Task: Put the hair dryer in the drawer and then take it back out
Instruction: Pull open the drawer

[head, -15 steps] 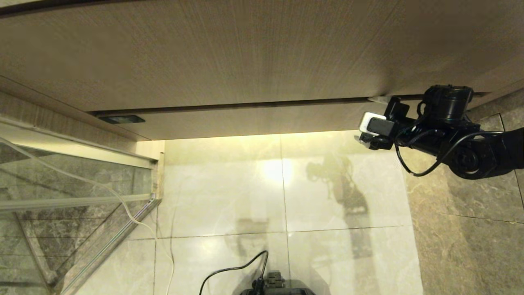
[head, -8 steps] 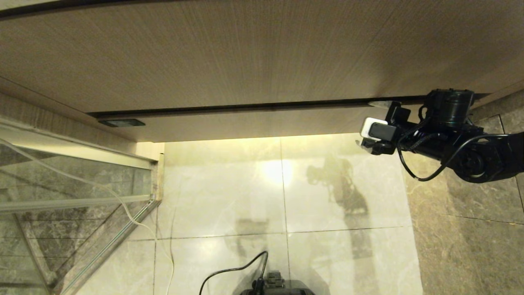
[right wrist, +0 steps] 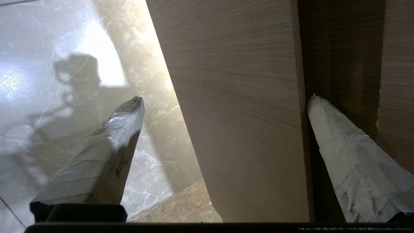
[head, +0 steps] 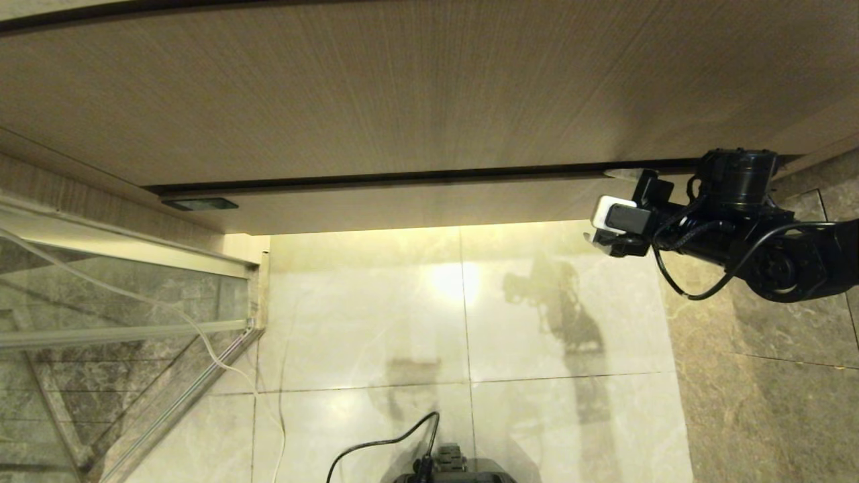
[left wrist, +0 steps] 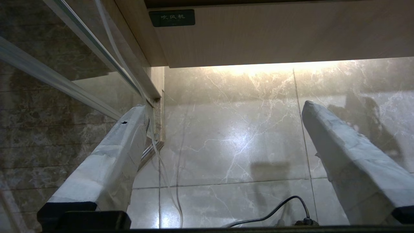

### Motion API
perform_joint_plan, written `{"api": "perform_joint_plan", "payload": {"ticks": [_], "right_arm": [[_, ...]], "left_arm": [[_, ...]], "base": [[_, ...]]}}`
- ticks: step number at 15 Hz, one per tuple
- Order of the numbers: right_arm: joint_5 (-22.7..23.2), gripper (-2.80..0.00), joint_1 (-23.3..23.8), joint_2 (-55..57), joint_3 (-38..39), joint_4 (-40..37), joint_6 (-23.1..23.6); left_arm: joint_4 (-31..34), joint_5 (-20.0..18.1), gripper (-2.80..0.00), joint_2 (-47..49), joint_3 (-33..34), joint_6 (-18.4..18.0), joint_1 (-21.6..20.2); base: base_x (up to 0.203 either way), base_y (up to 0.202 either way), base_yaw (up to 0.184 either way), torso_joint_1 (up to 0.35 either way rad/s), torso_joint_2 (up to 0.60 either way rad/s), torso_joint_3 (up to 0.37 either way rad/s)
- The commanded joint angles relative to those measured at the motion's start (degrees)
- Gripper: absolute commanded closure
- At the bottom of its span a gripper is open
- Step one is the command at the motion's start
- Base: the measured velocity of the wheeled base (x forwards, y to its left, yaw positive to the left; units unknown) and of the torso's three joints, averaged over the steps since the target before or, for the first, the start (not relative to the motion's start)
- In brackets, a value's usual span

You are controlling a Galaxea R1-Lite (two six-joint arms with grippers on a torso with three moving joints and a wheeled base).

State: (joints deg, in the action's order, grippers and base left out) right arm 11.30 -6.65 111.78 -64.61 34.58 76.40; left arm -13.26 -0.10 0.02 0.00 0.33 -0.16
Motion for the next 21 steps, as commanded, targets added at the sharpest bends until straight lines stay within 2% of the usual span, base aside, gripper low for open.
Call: {"api": "perform_joint_plan", "payload": {"ticks": [1, 10, 15, 21], "right_arm": [[0.0, -2.8, 0.0, 0.2, 0.5, -0.2, 0.5], [0.3, -2.8, 0.0, 0.1, -0.1, -3.7, 0.2], [0.8, -2.8, 2.3, -3.3, -0.3, -7.0, 0.8], [2.4, -2.8, 1.5, -7.0, 1.7, -6.4, 0.9]], "left_arm": [[-0.1, 0.0, -2.8, 0.0, 2.3, 0.0, 0.0], [-0.1, 0.0, -2.8, 0.0, 2.3, 0.1, 0.0], [-0.2, 0.0, -2.8, 0.0, 2.3, 0.0, 0.0], [-0.1, 0.0, -2.8, 0.0, 2.3, 0.0, 0.0]], "base": [[0.0, 0.0, 0.0, 0.0, 0.0, 0.0], [0.0, 0.0, 0.0, 0.0, 0.0, 0.0], [0.0, 0.0, 0.0, 0.0, 0.0, 0.0], [0.0, 0.0, 0.0, 0.0, 0.0, 0.0]]}}
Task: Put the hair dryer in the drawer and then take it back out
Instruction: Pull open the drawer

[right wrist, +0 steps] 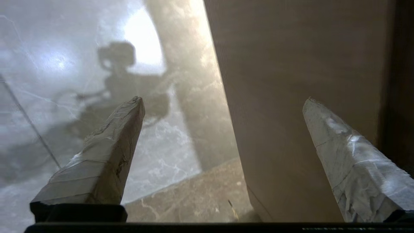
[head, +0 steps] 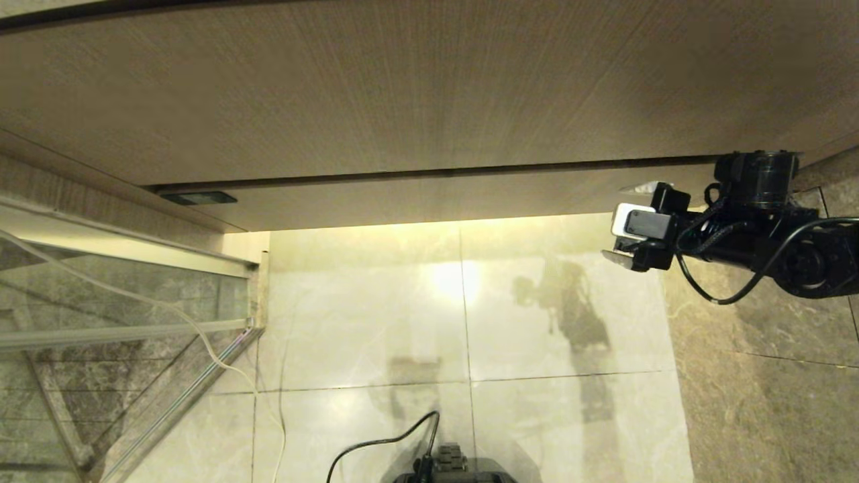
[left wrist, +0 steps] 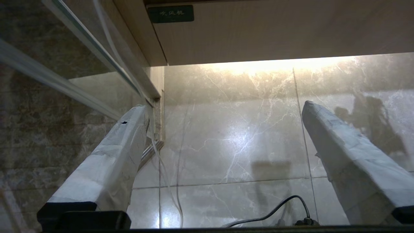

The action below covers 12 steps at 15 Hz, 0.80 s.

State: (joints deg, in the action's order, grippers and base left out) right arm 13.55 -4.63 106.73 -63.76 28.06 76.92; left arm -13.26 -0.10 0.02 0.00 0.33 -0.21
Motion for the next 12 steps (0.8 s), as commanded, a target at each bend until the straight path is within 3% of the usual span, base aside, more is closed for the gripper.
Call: {"api": "perform_joint_plan", "payload": {"ticks": [1, 12], "right_arm": [[0.2, -2.8, -1.1, -2.9, 1.5, -0.1, 0.4], [-0.2, -2.8, -3.9, -5.1, 2.3, 3.0, -0.7]], "left_arm": [[-0.1, 0.0, -2.8, 0.0, 2.3, 0.0, 0.0], [-0.1, 0.0, -2.8, 0.0, 2.3, 0.1, 0.0]], "base": [[0.0, 0.0, 0.0, 0.0, 0.0, 0.0], [0.0, 0.0, 0.0, 0.0, 0.0, 0.0]]}}
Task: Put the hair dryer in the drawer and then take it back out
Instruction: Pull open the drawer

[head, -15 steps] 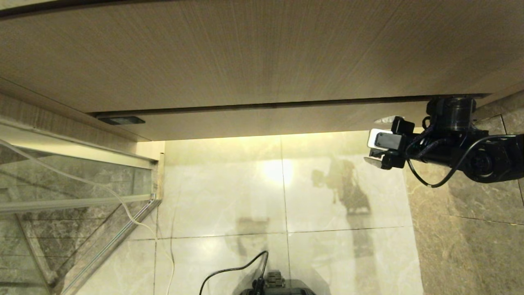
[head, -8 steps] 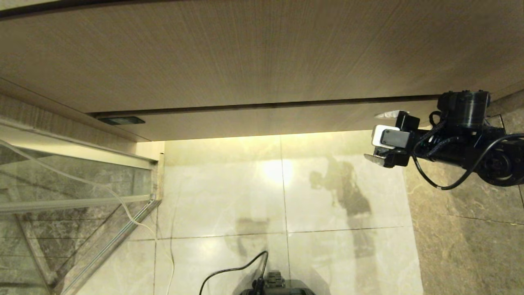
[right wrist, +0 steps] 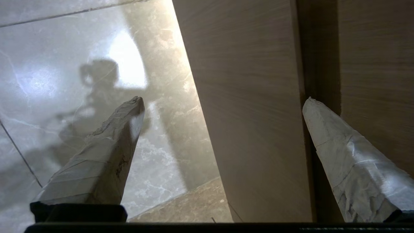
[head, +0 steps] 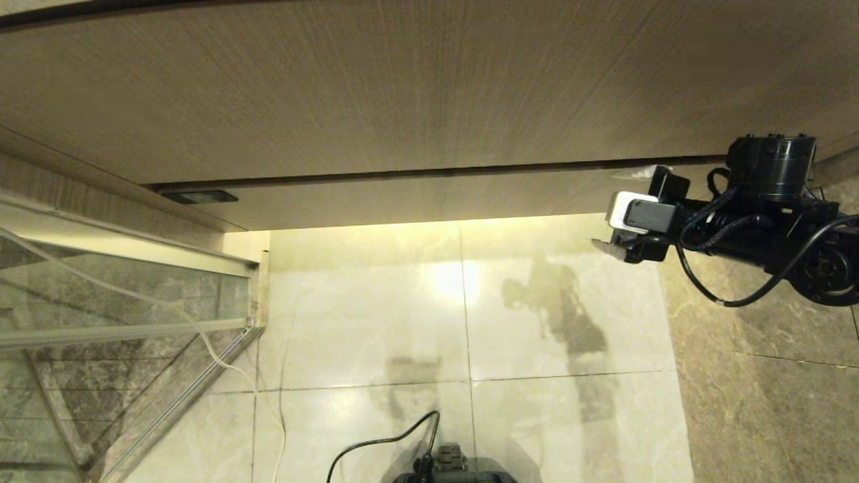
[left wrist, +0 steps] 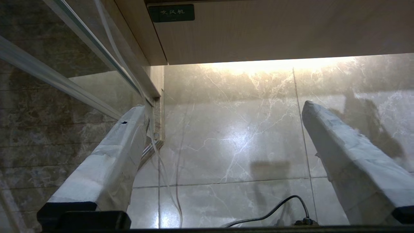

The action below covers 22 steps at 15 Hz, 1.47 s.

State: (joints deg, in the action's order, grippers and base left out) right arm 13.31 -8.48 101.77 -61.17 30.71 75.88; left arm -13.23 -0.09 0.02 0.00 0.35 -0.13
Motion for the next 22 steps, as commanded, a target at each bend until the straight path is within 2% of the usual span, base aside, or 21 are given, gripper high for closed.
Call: {"api": "perform_joint_plan", "payload": {"ticks": [1, 22], "right_arm": [[0.0, -2.8, 0.0, 0.0, -0.3, 0.5, 0.2], [0.0, -2.8, 0.2, 7.1, -3.2, 10.7, 0.4]], "left_arm": [[-0.1, 0.0, -2.8, 0.0, 2.3, 0.0, 0.0], [-0.2, 0.0, -2.8, 0.0, 2.3, 0.0, 0.0]], "base": [[0.0, 0.0, 0.0, 0.0, 0.0, 0.0], [0.0, 0.0, 0.0, 0.0, 0.0, 0.0]]}}
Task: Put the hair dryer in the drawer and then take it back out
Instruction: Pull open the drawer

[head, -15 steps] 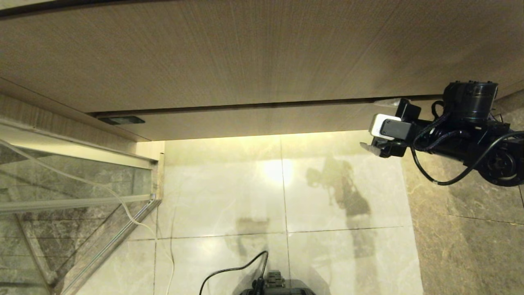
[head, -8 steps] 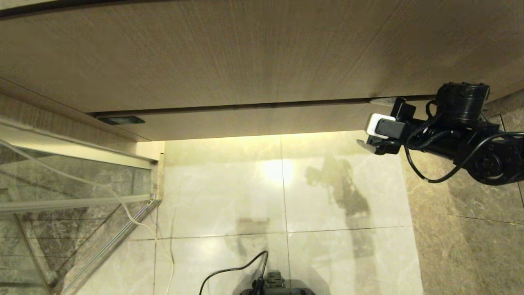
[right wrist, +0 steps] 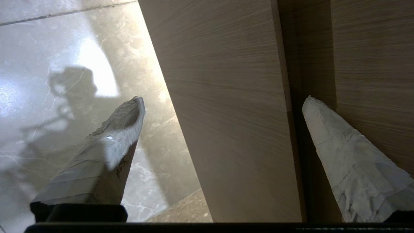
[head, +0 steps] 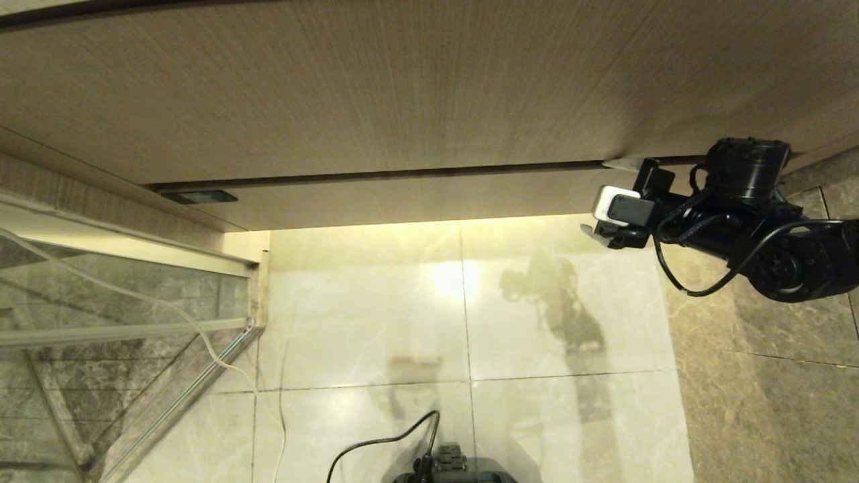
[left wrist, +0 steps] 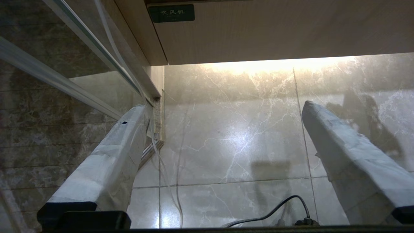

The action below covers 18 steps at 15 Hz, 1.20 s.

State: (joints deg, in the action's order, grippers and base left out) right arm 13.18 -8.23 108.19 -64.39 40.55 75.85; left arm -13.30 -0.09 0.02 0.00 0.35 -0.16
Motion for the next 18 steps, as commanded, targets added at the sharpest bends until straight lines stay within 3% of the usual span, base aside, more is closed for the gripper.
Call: {"api": "perform_joint_plan", "payload": {"ticks": [1, 18], "right_arm": [[0.1, -2.8, 0.0, 1.1, -0.1, 2.1, 0.4], [-0.6, -2.8, 1.1, 5.4, -2.0, 2.6, 1.6]], "left_arm": [[-0.1, 0.0, -2.8, 0.0, 2.3, 0.0, 0.0], [-0.1, 0.0, -2.8, 0.0, 2.3, 0.0, 0.0]], "base": [[0.0, 0.0, 0.0, 0.0, 0.0, 0.0], [0.0, 0.0, 0.0, 0.0, 0.0, 0.0]]}}
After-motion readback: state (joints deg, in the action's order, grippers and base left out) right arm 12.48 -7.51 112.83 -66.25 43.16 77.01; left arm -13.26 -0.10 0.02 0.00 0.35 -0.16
